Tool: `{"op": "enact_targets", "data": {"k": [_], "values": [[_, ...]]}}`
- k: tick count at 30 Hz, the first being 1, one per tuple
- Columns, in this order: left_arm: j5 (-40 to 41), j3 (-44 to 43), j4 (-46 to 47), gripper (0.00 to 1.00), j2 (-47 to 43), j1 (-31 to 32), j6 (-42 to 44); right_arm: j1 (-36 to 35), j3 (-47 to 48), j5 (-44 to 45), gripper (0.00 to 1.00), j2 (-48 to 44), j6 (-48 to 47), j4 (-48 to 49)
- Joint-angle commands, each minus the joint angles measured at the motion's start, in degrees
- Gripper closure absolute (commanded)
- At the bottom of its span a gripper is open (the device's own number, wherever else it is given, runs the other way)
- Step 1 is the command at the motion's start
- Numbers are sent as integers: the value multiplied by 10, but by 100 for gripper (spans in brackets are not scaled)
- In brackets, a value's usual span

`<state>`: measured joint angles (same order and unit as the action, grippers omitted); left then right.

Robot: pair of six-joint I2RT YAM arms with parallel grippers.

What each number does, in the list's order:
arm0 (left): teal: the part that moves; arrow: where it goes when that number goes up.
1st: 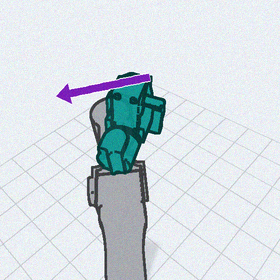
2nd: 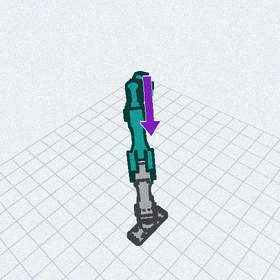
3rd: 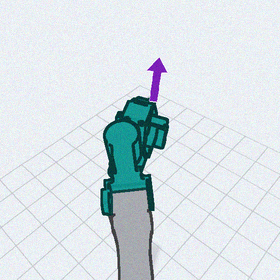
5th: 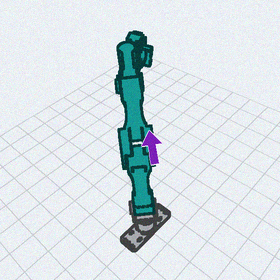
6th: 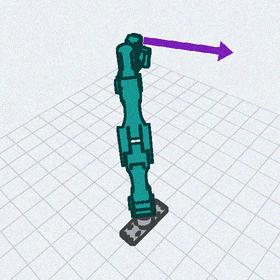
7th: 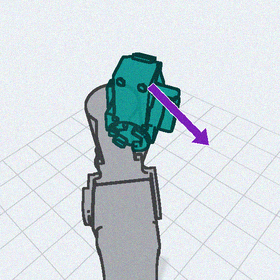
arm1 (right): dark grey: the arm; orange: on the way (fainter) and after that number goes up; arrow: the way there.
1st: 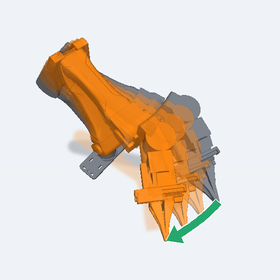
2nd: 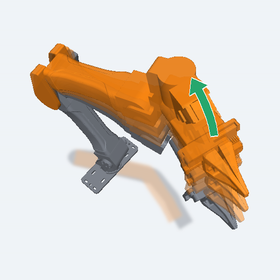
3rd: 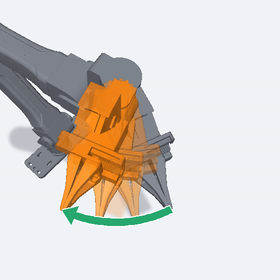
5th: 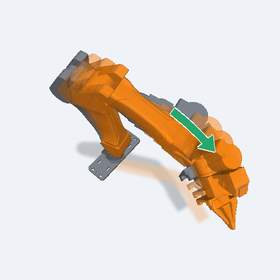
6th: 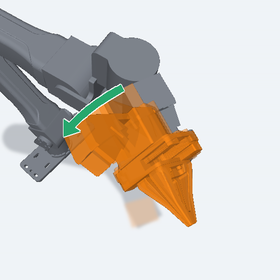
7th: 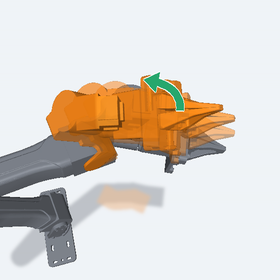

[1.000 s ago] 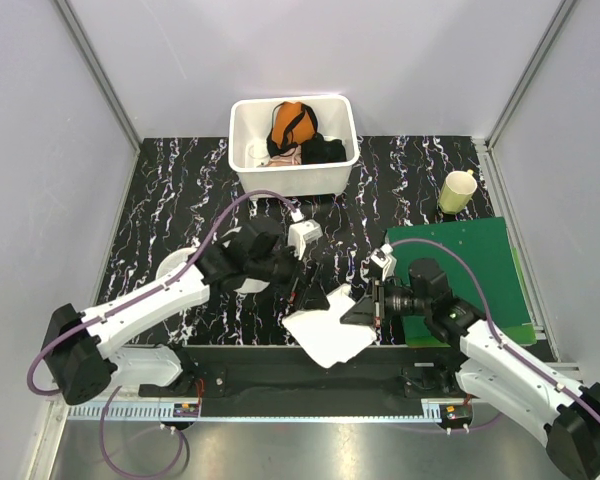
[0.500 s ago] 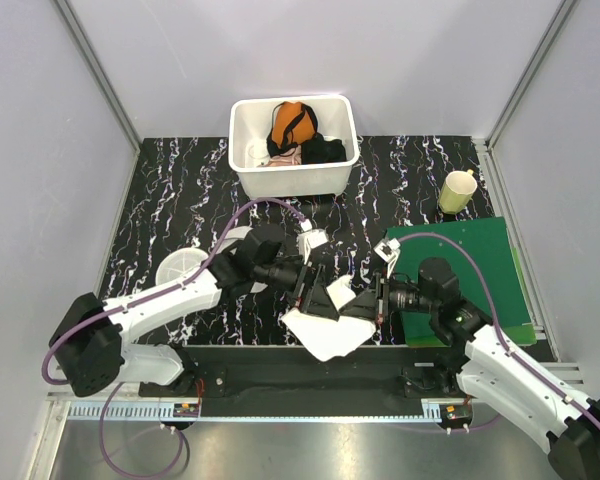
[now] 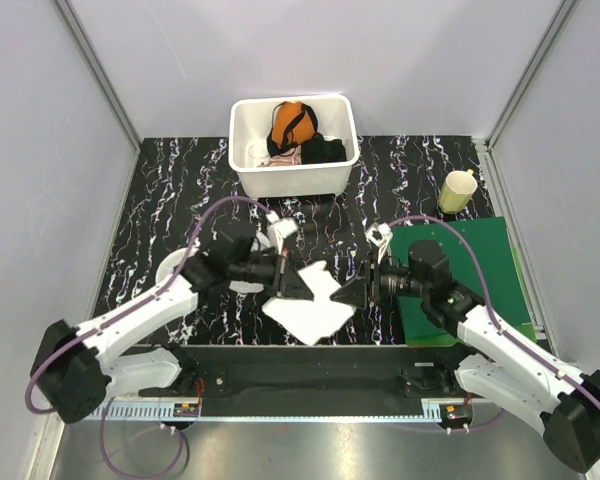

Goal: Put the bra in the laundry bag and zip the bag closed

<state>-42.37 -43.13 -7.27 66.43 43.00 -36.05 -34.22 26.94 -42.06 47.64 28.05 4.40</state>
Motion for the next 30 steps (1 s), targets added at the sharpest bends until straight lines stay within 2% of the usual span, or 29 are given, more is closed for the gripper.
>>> {"op": "enact_targets", "data": {"k": [1,3,4,6,7,9,13,17,18,20,23,24,25,27,28,30], "values": [[121,2,-126,100,-88,-61,23,-1,60,91,40,18,-12,-89],[173,-1,-171,100,-146,-103,25,-1,83,156,27,16,16,-121],[250,-5,-220,100,-168,-114,25,-1,93,179,14,13,38,-126],[340,-26,-265,100,-229,-131,25,-1,102,213,4,21,59,-124],[421,-33,-301,100,-246,-135,20,-1,112,215,0,29,70,-118],[481,-48,-323,100,-278,-144,23,-1,123,213,0,74,79,-101],[617,-92,-379,100,-267,-158,28,-3,163,182,0,175,113,-52],[668,-105,-368,100,-261,-194,47,-25,217,169,0,298,141,1],[665,-100,-352,100,-264,-203,61,-41,233,169,2,318,147,8],[607,-92,-298,100,-264,-232,77,-62,278,171,7,373,160,17],[525,-75,-253,100,-239,-280,86,-95,329,177,32,443,179,32],[493,-68,-240,100,-230,-299,84,-101,340,171,37,459,185,44],[423,-59,-219,100,-222,-343,80,-108,357,168,39,474,196,48],[346,-42,-219,100,-191,-395,64,-112,377,164,39,516,200,43],[282,-36,-217,100,-184,-437,59,-113,392,162,41,526,201,39],[234,-17,-216,100,-176,-483,41,-114,402,164,43,549,200,32]]}}
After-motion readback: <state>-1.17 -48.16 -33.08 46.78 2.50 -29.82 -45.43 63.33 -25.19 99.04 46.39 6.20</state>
